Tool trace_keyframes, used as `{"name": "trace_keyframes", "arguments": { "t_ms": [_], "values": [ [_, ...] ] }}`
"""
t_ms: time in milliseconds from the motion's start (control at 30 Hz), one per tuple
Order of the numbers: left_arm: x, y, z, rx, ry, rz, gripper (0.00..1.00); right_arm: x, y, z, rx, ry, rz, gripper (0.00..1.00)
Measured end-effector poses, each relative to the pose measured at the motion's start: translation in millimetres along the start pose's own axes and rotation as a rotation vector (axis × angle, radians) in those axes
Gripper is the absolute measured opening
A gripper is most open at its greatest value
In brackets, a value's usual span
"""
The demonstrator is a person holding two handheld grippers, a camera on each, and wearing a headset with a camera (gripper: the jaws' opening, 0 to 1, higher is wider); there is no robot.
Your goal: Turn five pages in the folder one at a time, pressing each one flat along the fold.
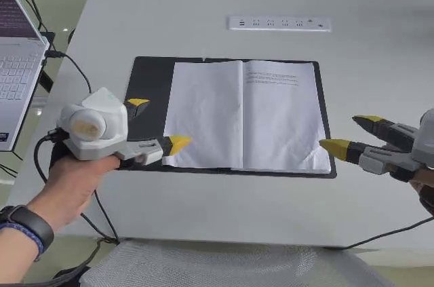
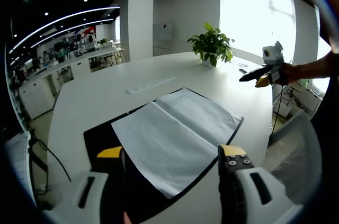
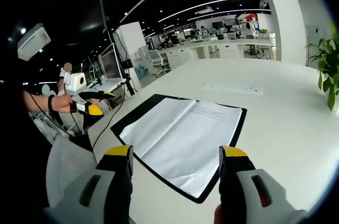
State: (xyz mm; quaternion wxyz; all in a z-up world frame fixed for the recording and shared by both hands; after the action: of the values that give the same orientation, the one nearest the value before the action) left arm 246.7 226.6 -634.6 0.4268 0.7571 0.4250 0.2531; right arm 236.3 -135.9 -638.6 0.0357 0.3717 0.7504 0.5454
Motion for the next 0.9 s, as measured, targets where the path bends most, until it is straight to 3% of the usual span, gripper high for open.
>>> {"name": "trace_keyframes", "arguments": {
  "t_ms": [367,900],
  "values": [
    [-0.9,-9.9,-33.8,0.002,0.040,-0.034,0.79,15.5,-16.8,-27.1,0.011,-0.044,0.000,0.71],
    [0.2,-18.9,-38.7,0.026,0.050,-0.047,0.83,21.1,-29.0,-30.8,0.053,-0.054,0.005,0.79]
  ]
}}
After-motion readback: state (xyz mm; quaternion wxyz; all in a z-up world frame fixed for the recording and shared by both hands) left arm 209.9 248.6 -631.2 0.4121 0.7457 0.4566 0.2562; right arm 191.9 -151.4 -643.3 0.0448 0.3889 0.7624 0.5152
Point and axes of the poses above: the centre of the closed fingertips' face, and the gripper's own axes: z roughly forward along the fingers, x roughly to its left, y roughly out of its top, the point moved 6 cm from there along -z, roughly backward along the fingers, and after that the axes turned 11 degrees about y, right-handed, at the moved point
